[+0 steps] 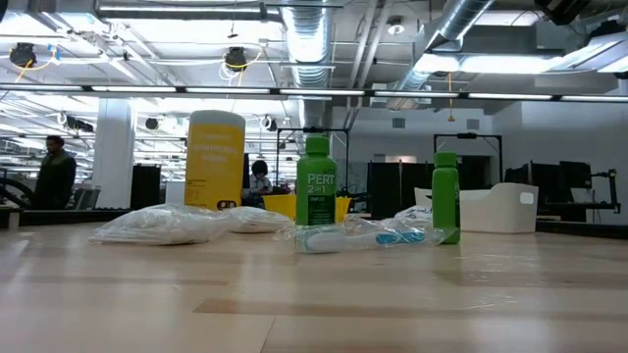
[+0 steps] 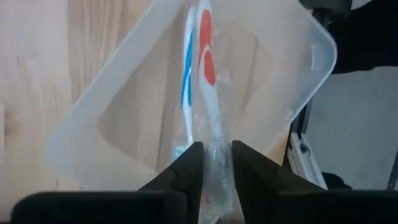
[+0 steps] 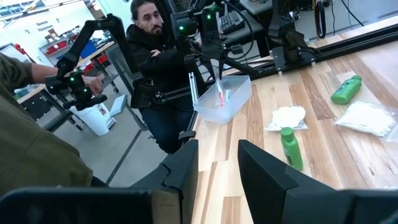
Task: Pick & Place Travel size toiletries
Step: Put the orange toothbrush into the transparent bin, then put the light blue toothbrush into the transparent bin
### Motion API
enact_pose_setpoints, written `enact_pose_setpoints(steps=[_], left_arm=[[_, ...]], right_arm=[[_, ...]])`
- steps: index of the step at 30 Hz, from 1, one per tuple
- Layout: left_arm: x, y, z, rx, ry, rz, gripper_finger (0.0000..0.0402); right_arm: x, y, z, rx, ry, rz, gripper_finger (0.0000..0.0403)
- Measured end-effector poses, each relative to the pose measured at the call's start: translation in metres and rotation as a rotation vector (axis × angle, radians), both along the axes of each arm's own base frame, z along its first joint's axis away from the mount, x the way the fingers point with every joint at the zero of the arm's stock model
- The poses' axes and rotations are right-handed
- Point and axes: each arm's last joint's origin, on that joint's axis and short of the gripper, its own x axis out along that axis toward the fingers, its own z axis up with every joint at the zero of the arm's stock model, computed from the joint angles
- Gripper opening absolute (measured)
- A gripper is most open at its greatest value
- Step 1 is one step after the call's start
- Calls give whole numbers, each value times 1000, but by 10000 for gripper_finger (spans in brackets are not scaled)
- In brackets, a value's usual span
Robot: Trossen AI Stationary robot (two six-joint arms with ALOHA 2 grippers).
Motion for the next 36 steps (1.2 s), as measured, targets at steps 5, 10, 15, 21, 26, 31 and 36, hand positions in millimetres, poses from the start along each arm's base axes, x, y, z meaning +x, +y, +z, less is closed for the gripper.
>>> enact_pose_setpoints(steps=[5,10,15,21,26,31,36], left_arm=[[1,-3,1,-16,-30,-67,116],[0,-4,1,-38,6,-86,178],[4,-2,1,-57,22,-47,246],[36,19,19,-134,-155,140,265],[73,50,38,-23,-469,252,249],[117,79,33,120,-586,257,244],[150,89,8,196,-573,273,244]], right_arm=[[0,0,0,0,0,0,107],[0,0,0,0,0,0,107],[0,0,0,0,0,0,107],[0,0,0,0,-1,0,107],[0,0,0,5,1,-1,107],[0,0,0,6,1,-1,107],[0,0,0,24,7,-5,107]])
